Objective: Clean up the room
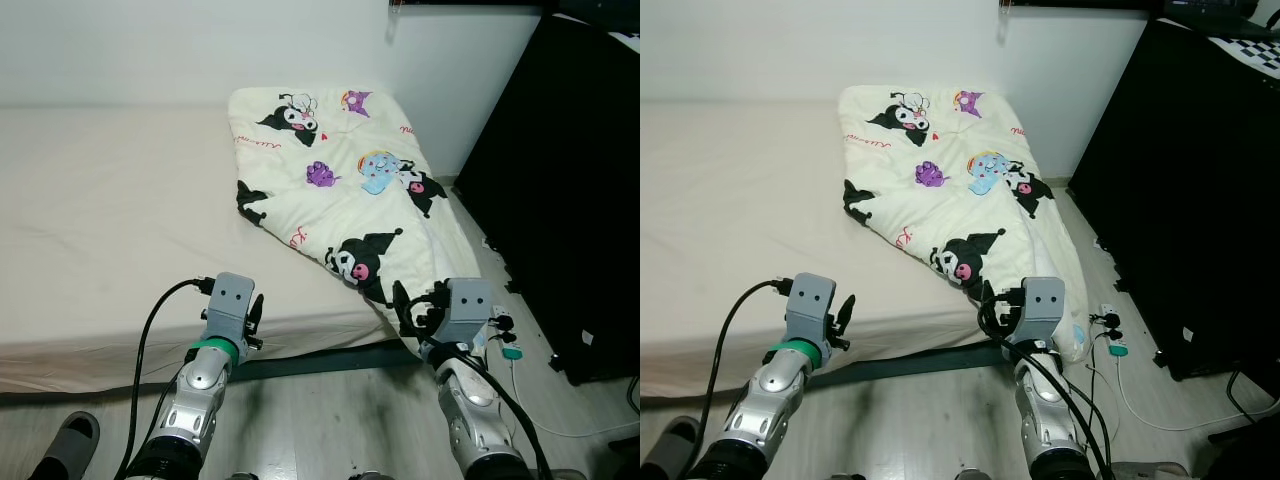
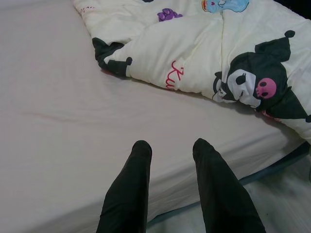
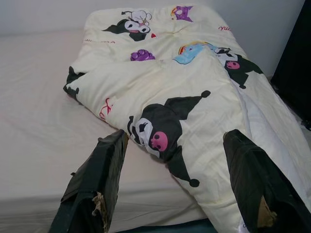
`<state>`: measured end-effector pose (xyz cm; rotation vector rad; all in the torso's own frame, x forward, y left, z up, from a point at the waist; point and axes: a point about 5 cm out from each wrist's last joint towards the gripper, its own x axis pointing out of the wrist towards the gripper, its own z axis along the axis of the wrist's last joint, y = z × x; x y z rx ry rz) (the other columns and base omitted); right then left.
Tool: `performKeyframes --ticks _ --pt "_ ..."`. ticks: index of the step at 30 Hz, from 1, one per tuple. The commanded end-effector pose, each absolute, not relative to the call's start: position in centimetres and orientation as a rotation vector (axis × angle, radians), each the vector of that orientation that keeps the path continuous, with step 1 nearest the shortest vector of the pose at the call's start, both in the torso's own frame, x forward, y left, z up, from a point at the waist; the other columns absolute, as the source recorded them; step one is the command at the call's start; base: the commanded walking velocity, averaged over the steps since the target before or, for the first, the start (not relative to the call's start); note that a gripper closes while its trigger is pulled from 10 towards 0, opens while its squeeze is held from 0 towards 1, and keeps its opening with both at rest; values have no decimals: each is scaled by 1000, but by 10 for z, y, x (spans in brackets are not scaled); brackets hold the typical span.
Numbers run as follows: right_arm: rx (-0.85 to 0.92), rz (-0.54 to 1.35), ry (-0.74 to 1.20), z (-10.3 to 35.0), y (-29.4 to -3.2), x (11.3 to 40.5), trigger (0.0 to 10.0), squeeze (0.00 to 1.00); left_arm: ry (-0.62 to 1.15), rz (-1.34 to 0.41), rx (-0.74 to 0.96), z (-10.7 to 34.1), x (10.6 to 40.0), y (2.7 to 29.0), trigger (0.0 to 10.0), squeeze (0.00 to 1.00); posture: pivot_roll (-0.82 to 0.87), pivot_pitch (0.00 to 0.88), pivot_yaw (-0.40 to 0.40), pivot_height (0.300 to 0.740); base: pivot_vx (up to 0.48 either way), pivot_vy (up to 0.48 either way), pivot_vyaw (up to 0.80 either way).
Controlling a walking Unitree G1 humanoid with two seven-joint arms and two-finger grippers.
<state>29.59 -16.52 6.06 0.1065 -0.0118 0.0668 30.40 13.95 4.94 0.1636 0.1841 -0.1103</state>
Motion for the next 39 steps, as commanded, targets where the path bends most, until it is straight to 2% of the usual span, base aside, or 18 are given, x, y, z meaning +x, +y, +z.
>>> performKeyframes --ticks 1,27,32,39 --pt "103 63 10 57 -167 293 10000 0 213 -117 174 43 301 139 10000 0 -23 40 1 740 0 0 0" --pt "104 65 13 57 -167 295 10000 0 211 -112 182 44 302 140 10000 0 -16 36 1 740 0 0 0" --pt "62 70 149 28 -172 280 10000 0 217 -85 184 41 298 147 10000 0 -12 42 -5 740 0 0 0" --pt "59 46 167 21 -178 273 10000 0 217 -47 174 40 298 154 10000 0 -13 43 -8 740 0 0 0"
